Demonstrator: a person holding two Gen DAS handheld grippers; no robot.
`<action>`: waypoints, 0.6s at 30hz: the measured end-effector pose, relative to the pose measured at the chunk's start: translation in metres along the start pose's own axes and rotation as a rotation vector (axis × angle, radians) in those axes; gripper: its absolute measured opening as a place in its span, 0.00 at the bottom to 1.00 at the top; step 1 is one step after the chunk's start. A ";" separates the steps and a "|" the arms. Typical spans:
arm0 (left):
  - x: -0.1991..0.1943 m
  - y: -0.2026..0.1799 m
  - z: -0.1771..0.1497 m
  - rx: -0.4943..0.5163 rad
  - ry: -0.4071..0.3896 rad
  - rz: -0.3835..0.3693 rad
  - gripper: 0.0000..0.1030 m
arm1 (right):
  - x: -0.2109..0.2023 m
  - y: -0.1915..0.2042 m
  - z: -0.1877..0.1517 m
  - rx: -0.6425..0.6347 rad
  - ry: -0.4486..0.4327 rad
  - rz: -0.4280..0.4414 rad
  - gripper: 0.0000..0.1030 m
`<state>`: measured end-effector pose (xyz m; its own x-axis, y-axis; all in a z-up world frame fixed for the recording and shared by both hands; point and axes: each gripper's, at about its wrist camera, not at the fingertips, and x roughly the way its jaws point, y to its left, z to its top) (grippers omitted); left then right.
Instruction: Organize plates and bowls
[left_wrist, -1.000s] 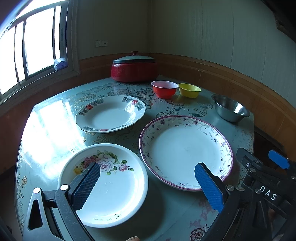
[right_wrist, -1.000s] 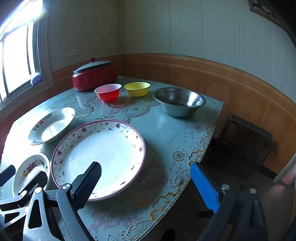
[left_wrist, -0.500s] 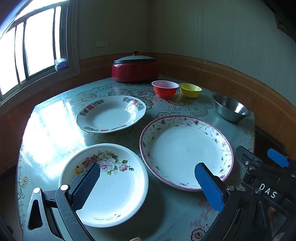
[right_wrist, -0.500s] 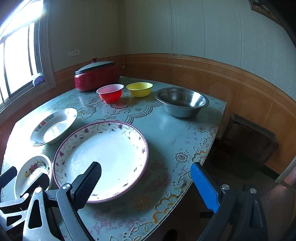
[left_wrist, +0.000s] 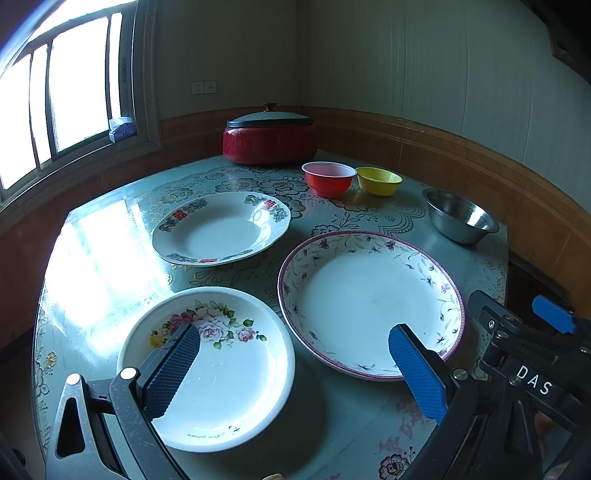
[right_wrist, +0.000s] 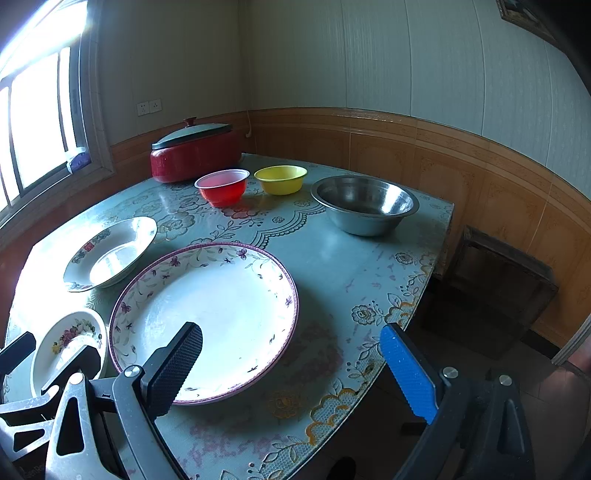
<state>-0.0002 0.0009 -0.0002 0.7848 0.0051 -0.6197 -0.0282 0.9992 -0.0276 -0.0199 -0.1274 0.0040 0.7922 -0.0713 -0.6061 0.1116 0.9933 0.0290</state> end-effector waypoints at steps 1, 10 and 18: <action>0.000 0.000 0.000 0.000 0.001 -0.001 1.00 | 0.000 0.000 0.000 0.000 0.000 0.001 0.96; -0.001 -0.003 0.001 0.001 0.001 -0.001 1.00 | 0.000 0.000 0.000 0.001 -0.001 0.002 0.96; -0.002 -0.004 0.001 0.001 0.001 -0.002 1.00 | 0.000 0.000 0.000 0.001 -0.001 0.003 0.96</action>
<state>-0.0009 -0.0026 0.0016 0.7844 0.0035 -0.6202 -0.0264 0.9993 -0.0279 -0.0198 -0.1278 0.0044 0.7930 -0.0684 -0.6054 0.1101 0.9934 0.0320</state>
